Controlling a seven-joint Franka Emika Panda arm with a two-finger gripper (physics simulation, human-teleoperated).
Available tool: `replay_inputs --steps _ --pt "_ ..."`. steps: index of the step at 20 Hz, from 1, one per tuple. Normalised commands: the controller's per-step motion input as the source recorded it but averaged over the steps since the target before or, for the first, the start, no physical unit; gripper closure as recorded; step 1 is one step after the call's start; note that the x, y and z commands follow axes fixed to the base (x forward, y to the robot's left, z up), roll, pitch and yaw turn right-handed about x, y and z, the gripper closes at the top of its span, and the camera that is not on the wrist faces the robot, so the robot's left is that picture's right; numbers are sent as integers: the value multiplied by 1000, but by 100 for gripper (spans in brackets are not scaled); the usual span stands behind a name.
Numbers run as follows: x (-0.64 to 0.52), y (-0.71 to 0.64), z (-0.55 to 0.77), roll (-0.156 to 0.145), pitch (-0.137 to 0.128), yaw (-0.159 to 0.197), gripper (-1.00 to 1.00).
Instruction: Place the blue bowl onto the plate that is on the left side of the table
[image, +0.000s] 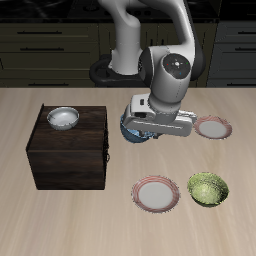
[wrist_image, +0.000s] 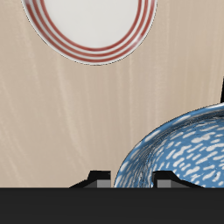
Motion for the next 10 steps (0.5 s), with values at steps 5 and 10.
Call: replay_inputs --steps 5,10 --pt "-240 176 302 44 -35 -2 100" --pt "-301 231 244 51 -40 9 100"
